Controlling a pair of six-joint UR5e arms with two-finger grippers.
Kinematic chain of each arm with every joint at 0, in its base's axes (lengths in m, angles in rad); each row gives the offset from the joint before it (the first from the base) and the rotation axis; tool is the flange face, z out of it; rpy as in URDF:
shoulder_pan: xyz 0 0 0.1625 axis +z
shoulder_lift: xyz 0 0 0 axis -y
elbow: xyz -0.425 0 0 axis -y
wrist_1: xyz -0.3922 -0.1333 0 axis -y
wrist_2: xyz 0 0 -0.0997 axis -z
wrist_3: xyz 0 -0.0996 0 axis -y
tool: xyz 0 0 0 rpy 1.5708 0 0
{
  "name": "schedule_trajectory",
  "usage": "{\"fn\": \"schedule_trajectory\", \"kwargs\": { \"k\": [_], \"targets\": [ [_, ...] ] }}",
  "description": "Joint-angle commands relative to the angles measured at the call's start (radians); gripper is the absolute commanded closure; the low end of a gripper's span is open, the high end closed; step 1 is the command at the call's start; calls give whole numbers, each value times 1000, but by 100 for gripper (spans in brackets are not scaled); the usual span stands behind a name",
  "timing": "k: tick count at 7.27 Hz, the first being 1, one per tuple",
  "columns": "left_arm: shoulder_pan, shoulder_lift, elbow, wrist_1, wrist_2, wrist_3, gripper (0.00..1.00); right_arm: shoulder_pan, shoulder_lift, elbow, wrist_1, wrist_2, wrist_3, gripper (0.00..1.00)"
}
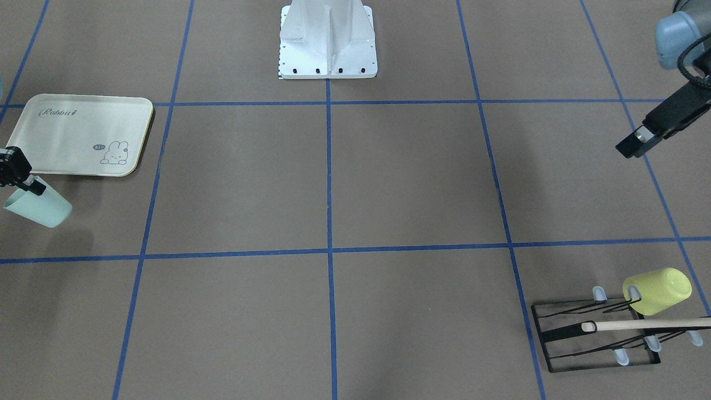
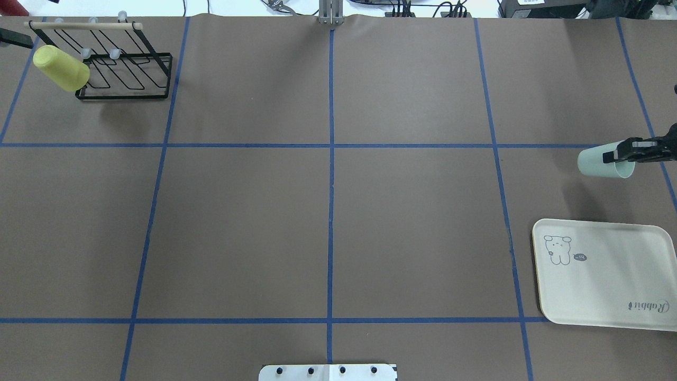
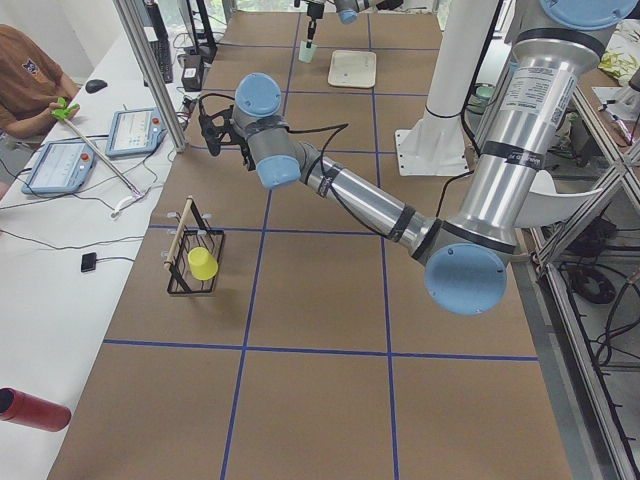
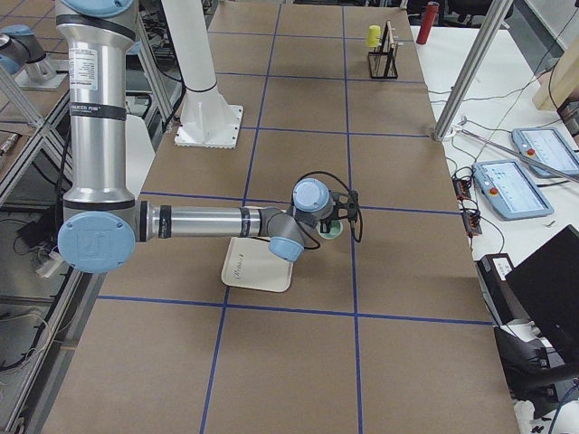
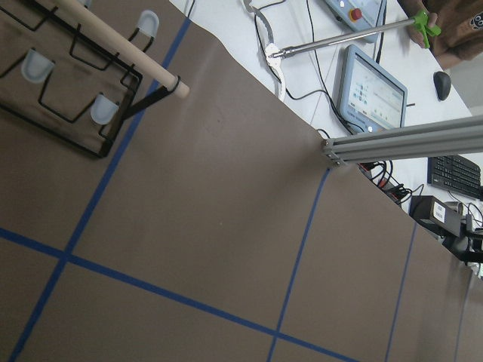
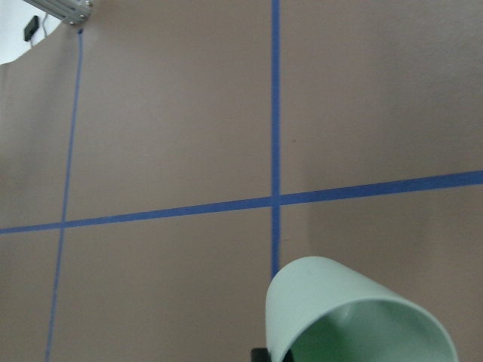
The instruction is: Left arm grabs green cup and hands to right arm on tray
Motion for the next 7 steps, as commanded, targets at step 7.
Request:
{"fn": "schedule_trajectory", "kwargs": {
  "k": [7],
  "targets": [
    [-64, 189, -21, 90, 137, 433, 0, -230, -189, 418, -704, -70, -215, 100]
  ]
}}
